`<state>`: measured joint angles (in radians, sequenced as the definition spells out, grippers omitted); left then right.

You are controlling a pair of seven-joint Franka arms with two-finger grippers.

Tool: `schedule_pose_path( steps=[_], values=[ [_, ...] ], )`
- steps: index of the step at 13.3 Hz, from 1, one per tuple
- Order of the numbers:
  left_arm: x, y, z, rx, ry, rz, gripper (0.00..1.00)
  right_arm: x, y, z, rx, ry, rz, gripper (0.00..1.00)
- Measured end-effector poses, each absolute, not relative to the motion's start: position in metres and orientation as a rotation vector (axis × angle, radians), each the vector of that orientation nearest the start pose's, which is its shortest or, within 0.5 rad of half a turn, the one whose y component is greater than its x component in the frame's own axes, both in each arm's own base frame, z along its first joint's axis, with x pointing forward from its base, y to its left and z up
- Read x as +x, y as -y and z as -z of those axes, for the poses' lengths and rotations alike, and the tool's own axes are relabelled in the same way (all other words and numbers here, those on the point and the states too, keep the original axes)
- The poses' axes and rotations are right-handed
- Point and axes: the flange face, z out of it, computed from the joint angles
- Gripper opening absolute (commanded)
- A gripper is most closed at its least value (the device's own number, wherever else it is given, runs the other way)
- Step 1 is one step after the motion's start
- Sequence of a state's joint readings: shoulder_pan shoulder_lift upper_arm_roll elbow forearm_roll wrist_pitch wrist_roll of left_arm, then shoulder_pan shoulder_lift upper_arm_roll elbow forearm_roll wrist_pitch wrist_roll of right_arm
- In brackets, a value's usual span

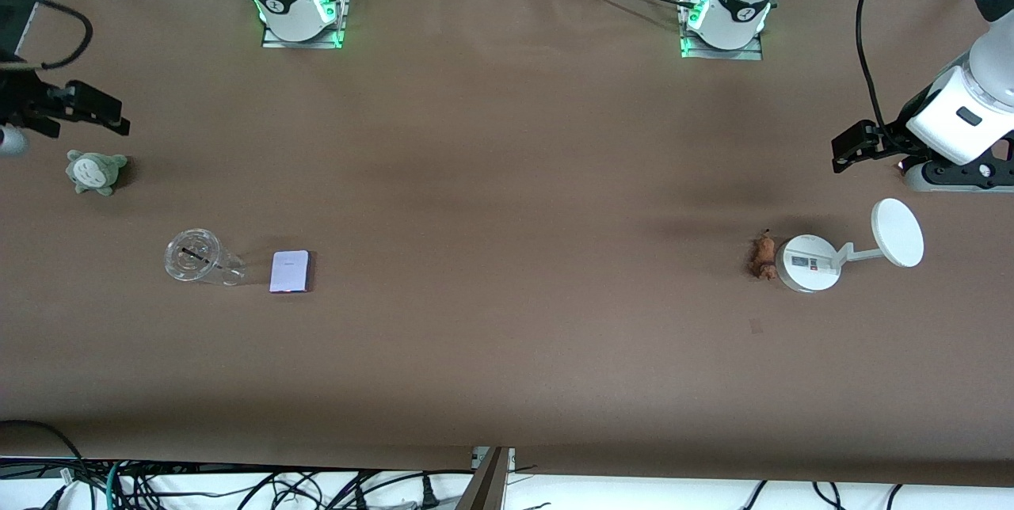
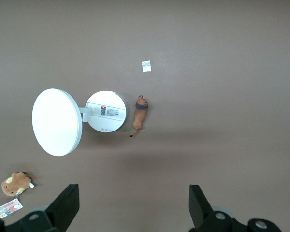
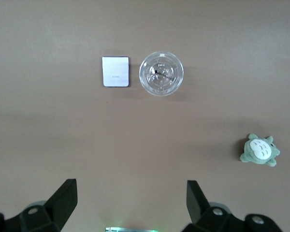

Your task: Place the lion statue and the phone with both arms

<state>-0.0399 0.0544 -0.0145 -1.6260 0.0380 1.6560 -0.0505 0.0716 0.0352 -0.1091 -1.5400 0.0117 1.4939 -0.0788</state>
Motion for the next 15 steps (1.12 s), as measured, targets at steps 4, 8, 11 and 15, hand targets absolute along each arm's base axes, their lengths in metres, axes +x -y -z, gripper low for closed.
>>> schedule_pose_path(
  steps=[4, 8, 11, 15],
  values=[
    [0.575, 0.027, -0.575, -3.103, -0.012, -0.035, 1.0, 0.552, 0.016, -0.606, -3.12, 0.069, -0.184, 1.0],
    [0.575, 0.027, -0.575, -3.103, -0.012, -0.035, 1.0, 0.554, 0.017, -0.602, -3.12, 0.066, -0.201, 1.0],
    [0.575, 0.027, -0.575, -3.103, -0.012, -0.035, 1.0, 0.554, 0.02, -0.602, -3.12, 0.059, -0.202, 1.0],
    [0.575, 0.027, -0.575, -3.103, -0.012, -0.035, 1.0, 0.555, 0.02, -0.6, -3.12, 0.059, -0.205, 1.0]
  ],
)
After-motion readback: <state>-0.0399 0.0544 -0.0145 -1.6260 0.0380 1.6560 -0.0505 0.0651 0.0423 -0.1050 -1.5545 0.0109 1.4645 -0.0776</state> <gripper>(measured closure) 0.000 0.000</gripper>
